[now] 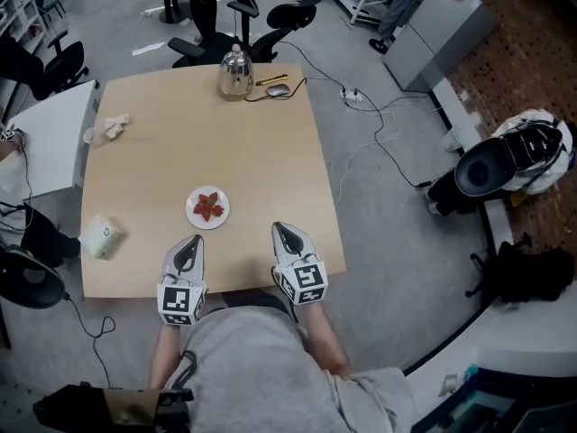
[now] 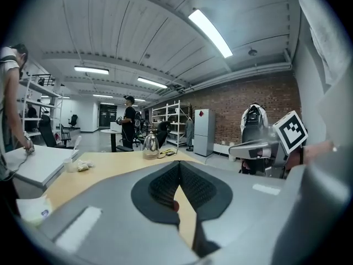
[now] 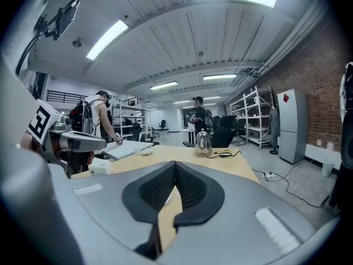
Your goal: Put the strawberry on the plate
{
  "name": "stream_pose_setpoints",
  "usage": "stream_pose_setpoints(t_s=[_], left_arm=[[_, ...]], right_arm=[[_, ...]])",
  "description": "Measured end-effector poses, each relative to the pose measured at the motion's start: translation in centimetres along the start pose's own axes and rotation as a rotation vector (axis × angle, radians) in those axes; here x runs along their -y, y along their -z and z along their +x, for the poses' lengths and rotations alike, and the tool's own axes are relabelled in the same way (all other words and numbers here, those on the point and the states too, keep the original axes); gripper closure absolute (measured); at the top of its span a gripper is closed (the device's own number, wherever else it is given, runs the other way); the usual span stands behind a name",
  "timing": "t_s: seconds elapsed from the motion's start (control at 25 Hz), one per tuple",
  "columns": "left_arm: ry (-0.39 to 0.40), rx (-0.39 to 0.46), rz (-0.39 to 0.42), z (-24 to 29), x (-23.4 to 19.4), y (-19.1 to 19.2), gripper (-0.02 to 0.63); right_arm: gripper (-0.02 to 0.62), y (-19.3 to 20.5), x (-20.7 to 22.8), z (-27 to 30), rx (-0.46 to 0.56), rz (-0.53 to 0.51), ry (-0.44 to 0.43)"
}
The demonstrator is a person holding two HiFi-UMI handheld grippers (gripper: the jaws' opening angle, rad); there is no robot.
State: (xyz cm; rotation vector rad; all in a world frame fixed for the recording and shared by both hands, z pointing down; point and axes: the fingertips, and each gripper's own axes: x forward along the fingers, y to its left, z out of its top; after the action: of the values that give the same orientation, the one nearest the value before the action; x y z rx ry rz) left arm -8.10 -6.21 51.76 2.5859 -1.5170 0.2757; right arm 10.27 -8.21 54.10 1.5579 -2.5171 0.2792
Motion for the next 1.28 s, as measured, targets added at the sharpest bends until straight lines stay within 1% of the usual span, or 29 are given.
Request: stream_pose_setpoints(t_s=[0.24, 0.56, 0.8, 1.28], left_arm=[[0.017, -0.004, 0.006, -1.4, 1.1, 0.4, 0.586], [0.014, 0.004, 0.015, -3.6, 1.7, 0.3, 0.586], [-0.006, 0.011, 0.019, -4.5, 1.3, 0.4, 0.586], [-0.005, 0.012, 0.024, -5.0, 1.8, 0.3, 0.586]], right_arm=[[0.589, 0.8, 0.1, -2.9, 0.010, 0.000, 0.036], [0.589, 1.3, -0.8, -5.4, 0.025, 0.003, 0.046], [0.589, 1.2, -1.1, -5.8, 0.040, -0.003, 0.047], [0.589, 1.4, -1.8, -6.2, 0.035, -0.008, 0.030]])
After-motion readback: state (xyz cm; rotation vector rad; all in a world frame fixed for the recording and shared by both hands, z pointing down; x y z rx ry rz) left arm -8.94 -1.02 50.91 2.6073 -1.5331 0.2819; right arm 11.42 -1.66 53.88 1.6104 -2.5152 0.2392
